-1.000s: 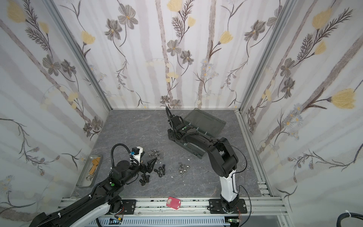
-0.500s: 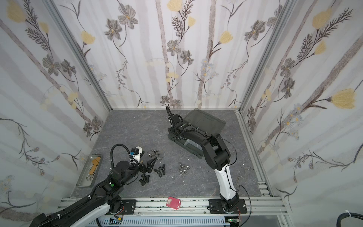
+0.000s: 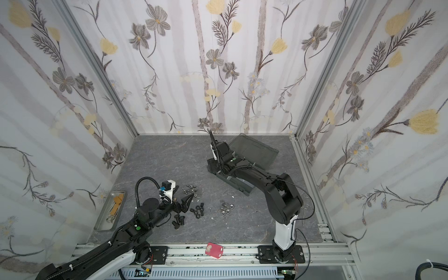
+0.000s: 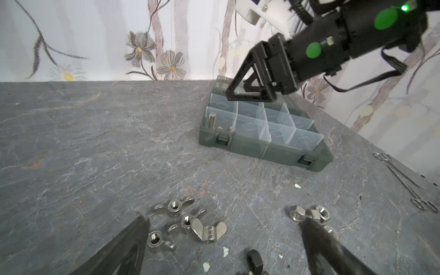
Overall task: Sort the screws and nuts into containers
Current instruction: Place the screw into the container, then pick up the screw from the center of the table.
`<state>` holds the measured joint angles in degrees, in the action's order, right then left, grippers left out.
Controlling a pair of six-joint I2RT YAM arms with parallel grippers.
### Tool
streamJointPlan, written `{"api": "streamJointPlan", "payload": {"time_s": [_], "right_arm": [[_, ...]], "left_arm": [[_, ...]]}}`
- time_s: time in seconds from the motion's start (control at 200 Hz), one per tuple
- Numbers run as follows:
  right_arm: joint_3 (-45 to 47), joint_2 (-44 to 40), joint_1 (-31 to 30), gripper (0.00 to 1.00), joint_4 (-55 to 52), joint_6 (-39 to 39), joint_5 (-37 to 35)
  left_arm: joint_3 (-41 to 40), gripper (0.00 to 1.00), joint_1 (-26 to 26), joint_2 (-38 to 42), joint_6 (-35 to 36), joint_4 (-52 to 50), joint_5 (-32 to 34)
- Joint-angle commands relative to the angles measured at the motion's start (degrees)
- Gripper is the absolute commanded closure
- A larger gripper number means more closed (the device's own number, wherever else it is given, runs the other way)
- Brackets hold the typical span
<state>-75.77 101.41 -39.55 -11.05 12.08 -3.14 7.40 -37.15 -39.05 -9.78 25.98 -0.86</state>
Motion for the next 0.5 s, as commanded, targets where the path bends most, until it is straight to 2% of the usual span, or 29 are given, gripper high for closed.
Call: {"api": "streamJointPlan", "payload": {"time_s": [0.0, 0.12, 0.235, 0.355, 0.495], "right_arm": [[7.9, -6.6, -0.2, 0.34, 3.2, 1.1, 3.6], [16.3, -14.6, -1.0, 0.38, 1.8, 2.5, 5.4], [21.5, -18.9, -1.5, 0.47, -0.7, 3.3, 8.5], [23.4, -18.2, -3.1, 0.52, -4.6, 2.4, 11.0], [23.0, -14.2, -6.3, 0.52, -8.2, 0.8, 11.3]], "left_arm": [[0.1, 0.0, -0.4, -2.0, -2.3, 9.4, -3.0], [2.3, 0.0, -1.5, -8.9, -2.4, 11.3, -5.3], [4.7, 0.0, -4.4, -15.4, -1.5, 10.3, -5.5], [4.7, 0.0, -6.4, -19.4, -2.0, 13.1, -4.1], [4.8, 0.0, -7.9, -21.2, -2.6, 16.0, -4.0]]}}
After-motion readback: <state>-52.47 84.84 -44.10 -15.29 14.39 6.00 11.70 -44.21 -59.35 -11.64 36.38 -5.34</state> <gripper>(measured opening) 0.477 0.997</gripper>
